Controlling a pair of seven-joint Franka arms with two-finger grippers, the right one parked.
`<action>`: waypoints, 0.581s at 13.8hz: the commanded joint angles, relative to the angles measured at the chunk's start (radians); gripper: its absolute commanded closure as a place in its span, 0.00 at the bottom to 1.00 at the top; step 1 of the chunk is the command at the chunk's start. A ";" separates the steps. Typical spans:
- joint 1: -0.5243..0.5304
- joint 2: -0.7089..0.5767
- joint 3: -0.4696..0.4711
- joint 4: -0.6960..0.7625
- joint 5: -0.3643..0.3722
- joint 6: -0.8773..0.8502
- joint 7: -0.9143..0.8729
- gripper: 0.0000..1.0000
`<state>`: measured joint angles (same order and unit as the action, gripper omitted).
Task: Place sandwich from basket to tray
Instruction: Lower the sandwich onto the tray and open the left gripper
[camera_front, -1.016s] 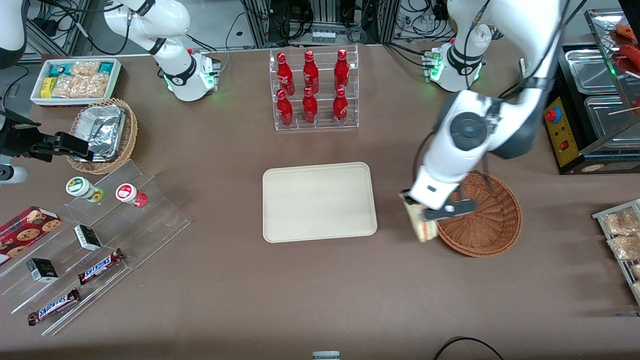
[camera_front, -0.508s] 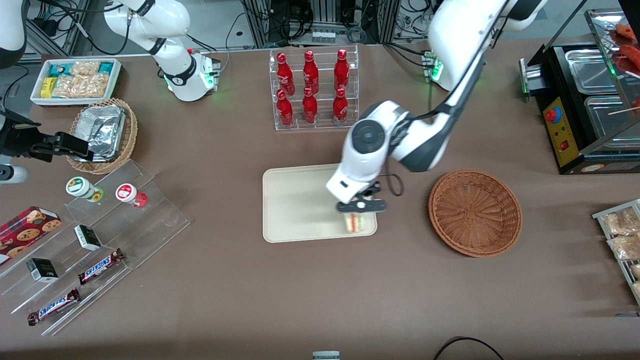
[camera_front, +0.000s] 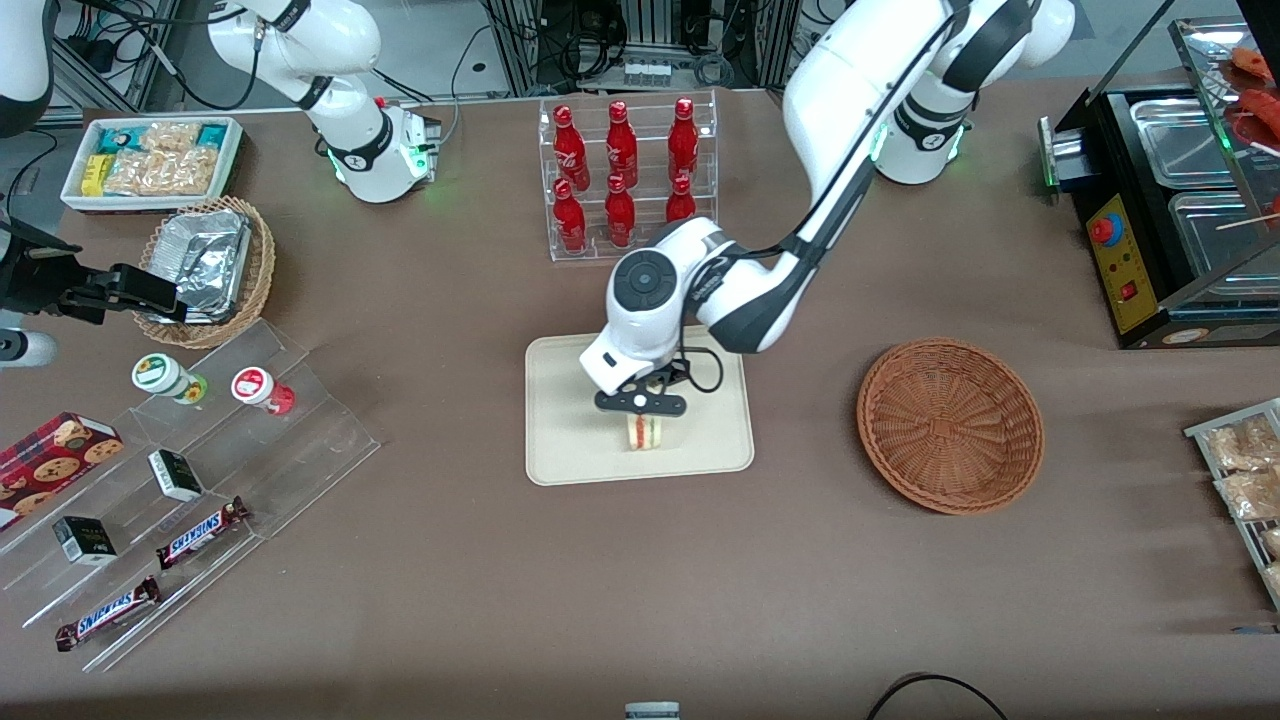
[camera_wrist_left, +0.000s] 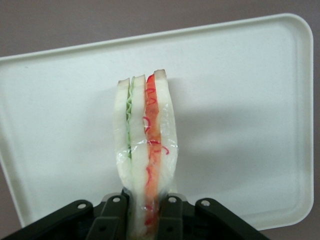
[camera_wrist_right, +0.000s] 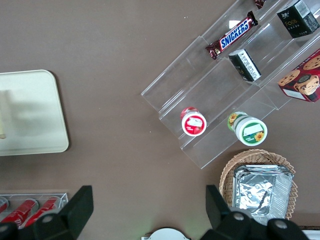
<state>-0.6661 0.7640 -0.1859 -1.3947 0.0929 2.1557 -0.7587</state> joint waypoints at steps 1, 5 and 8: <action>-0.030 0.038 0.014 0.054 0.016 -0.007 -0.022 1.00; -0.033 0.055 0.016 0.052 0.018 0.012 -0.037 1.00; -0.033 0.063 0.014 0.051 0.016 0.015 -0.060 0.79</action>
<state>-0.6818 0.8060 -0.1825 -1.3768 0.0940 2.1672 -0.7855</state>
